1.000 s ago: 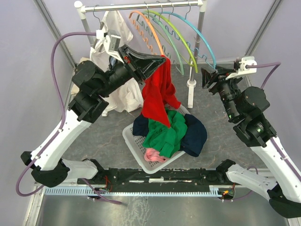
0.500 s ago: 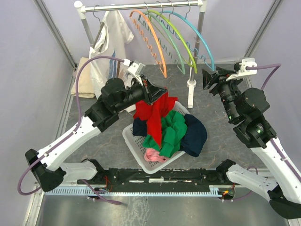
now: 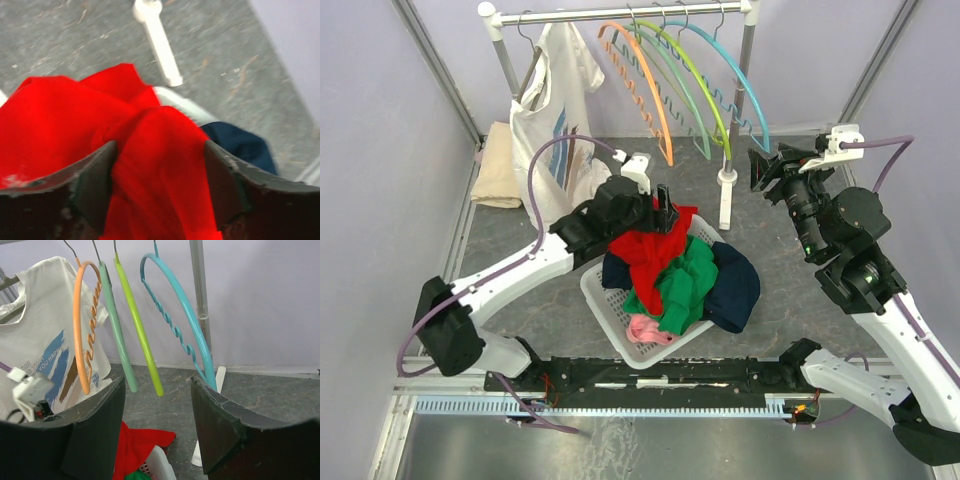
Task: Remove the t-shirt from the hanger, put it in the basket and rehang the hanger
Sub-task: Pick up the T-shirt from the center of the board.
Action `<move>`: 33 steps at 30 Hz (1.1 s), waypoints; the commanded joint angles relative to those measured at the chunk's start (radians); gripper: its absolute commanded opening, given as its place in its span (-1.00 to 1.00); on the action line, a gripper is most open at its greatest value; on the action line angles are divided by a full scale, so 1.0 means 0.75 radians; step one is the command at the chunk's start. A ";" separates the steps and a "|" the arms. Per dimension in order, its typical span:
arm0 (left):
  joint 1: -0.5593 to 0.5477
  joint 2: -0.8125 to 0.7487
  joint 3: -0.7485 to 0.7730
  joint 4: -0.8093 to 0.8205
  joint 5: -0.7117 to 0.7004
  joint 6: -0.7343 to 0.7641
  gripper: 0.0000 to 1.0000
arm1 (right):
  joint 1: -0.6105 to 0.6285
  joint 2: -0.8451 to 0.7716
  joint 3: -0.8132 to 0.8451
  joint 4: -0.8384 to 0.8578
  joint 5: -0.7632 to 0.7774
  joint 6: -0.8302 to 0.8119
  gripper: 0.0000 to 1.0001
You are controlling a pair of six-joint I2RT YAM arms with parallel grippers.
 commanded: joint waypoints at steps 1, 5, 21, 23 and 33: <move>-0.014 0.063 -0.008 -0.031 -0.140 -0.031 0.64 | -0.003 -0.016 -0.003 0.039 0.012 -0.017 0.25; -0.035 0.129 0.003 -0.096 -0.232 -0.014 0.78 | -0.004 -0.013 -0.009 0.042 0.010 -0.020 0.25; -0.082 0.325 -0.007 -0.256 -0.302 0.007 0.41 | -0.003 0.001 -0.015 0.048 0.017 -0.025 0.25; -0.083 0.335 -0.007 -0.256 -0.289 0.008 0.07 | -0.003 -0.001 -0.017 0.049 0.017 -0.025 0.25; -0.093 0.165 0.050 -0.245 -0.308 0.058 -0.95 | -0.004 -0.007 -0.024 0.049 0.027 -0.029 0.24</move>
